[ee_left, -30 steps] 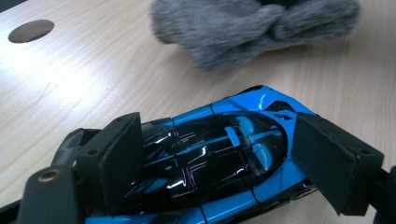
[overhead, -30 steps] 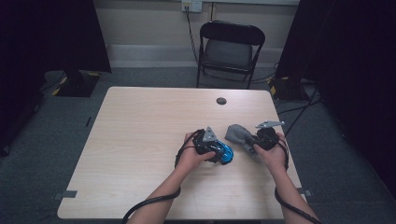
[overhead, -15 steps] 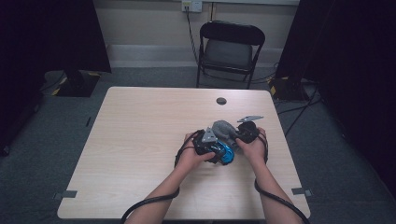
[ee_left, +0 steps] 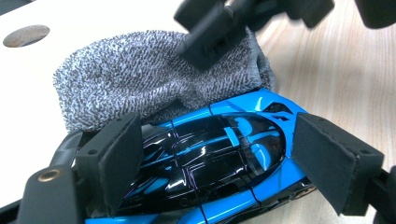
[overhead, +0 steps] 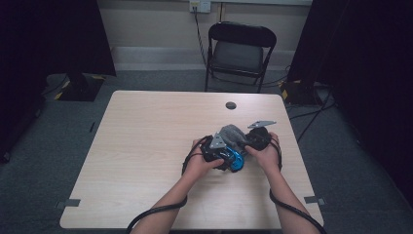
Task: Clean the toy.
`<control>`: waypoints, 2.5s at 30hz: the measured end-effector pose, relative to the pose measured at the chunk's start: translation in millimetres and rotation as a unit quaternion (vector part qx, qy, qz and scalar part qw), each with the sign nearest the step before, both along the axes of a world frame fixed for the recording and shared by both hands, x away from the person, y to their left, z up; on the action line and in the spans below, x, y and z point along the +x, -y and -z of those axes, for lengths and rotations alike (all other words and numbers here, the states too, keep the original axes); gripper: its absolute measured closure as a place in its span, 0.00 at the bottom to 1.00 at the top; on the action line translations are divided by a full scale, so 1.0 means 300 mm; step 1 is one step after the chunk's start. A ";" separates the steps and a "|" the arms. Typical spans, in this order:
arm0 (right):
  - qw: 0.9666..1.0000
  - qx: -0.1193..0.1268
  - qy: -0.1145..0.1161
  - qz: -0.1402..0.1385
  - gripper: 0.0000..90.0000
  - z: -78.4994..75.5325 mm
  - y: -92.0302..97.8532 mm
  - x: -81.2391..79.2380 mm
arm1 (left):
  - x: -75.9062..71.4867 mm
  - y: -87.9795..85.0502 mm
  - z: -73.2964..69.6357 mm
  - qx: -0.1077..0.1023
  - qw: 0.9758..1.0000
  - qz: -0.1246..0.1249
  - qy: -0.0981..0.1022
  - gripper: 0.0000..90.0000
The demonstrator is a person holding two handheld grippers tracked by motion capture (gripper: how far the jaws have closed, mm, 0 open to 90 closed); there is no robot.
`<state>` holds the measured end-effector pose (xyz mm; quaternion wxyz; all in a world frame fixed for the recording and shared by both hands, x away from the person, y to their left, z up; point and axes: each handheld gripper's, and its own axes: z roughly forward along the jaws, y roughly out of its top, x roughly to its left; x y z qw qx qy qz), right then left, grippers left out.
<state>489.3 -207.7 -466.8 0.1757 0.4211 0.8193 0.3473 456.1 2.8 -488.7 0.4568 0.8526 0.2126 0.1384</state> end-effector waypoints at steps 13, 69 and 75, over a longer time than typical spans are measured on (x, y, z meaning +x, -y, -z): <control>0.999 -0.032 -0.004 0.012 0.77 0.048 -0.018 0.005 | 0.006 -0.027 -0.019 0.008 1.000 -0.016 0.002 0.22; 0.996 -0.051 -0.015 -0.070 0.86 0.036 -0.077 0.022 | 0.033 -0.016 0.015 -0.037 0.998 -0.047 -0.023 0.18; 0.996 -0.048 -0.015 -0.073 0.86 0.036 -0.069 0.018 | 0.034 -0.017 0.017 -0.040 0.998 -0.045 -0.023 0.18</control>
